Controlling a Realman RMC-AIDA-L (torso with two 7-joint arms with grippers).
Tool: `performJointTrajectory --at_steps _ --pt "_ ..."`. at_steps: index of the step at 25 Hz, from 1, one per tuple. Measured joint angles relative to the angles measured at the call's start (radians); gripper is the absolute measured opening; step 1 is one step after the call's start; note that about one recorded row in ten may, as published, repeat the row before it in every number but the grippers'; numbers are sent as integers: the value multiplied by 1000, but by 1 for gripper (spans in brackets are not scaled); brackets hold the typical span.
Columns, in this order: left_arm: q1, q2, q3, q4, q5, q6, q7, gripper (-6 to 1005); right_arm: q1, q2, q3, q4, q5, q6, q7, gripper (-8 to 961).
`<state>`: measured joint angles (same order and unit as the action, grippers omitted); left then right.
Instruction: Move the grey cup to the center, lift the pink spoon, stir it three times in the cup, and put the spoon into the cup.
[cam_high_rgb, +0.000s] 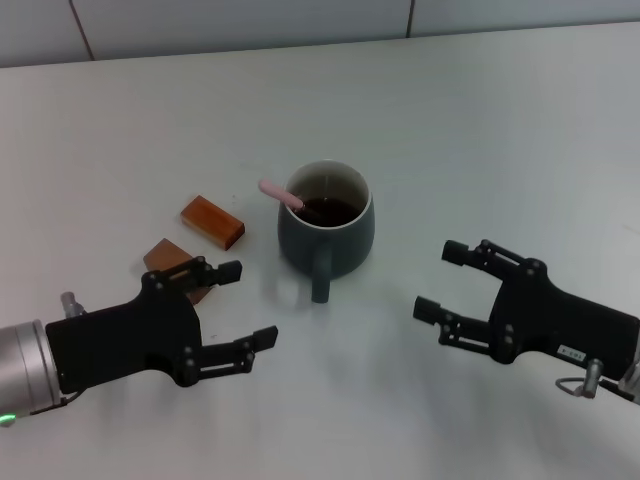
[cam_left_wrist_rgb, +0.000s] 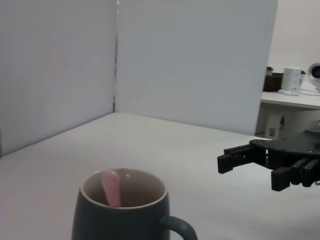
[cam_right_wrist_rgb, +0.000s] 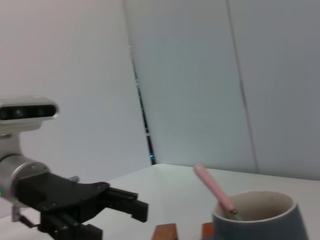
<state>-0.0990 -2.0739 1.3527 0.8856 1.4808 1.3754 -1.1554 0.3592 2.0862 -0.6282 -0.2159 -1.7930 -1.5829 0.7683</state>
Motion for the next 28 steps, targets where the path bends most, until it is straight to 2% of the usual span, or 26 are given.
performJointTrajectory --at_steps 28 --pt "-1 0 0 -13 -16 2 -12 857 -2 0 10 2 2 8 0 847"
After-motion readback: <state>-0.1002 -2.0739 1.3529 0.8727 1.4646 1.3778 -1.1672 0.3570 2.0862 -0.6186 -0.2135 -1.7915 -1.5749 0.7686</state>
